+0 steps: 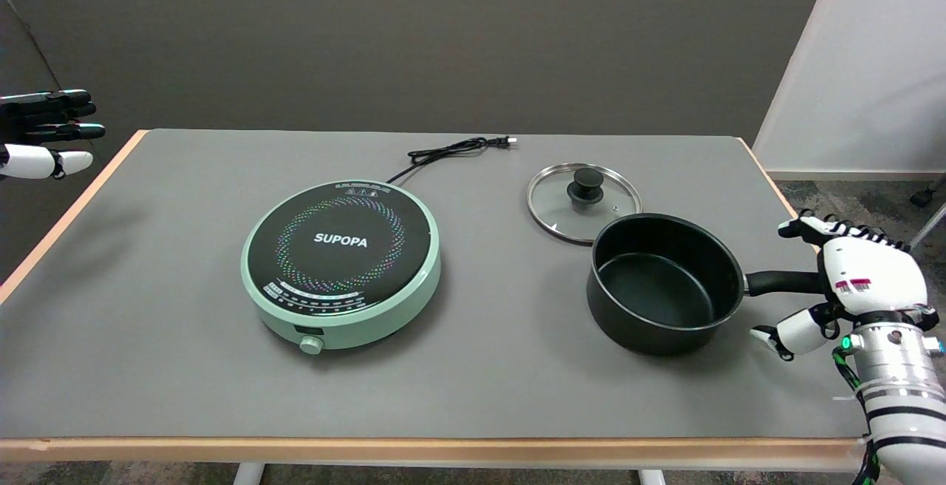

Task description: Pick up the soup pot.

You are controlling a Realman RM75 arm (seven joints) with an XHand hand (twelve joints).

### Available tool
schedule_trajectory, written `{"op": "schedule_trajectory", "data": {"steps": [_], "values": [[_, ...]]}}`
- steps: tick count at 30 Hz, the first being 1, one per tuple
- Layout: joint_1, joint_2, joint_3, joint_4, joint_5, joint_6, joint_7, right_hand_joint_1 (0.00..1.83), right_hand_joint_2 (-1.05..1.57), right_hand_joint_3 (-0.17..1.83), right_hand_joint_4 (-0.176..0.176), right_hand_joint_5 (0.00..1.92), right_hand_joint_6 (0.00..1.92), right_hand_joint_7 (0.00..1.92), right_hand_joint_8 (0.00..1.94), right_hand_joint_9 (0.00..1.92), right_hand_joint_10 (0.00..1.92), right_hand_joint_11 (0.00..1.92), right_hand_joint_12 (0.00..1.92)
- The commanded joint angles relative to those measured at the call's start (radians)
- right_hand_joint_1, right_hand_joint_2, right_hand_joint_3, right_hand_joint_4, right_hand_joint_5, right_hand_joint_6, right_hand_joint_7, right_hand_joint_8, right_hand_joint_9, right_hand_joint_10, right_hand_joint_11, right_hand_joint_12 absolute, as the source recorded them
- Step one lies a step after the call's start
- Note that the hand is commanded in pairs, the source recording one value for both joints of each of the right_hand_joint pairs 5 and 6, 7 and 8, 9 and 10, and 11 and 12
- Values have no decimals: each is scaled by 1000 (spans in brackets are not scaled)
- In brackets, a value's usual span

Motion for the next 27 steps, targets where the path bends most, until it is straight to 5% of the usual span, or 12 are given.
{"op": "schedule_trajectory", "data": {"steps": [1, 19, 21, 27], "values": [[46, 40, 131, 6, -24, -334, 3, 1230, -287, 887, 125, 575, 575, 575, 575, 575, 575, 575, 575], [62, 49, 151, 31, -26, -487, 4, 1204, -246, 748, 116, 471, 471, 471, 471, 471, 471, 471, 471], [63, 49, 149, 33, -26, -500, 4, 1182, -247, 735, 176, 465, 465, 465, 465, 465, 465, 465, 465], [64, 48, 152, 44, -26, -530, 4, 1161, -285, 699, 176, 379, 379, 379, 379, 379, 379, 379, 379]]}}
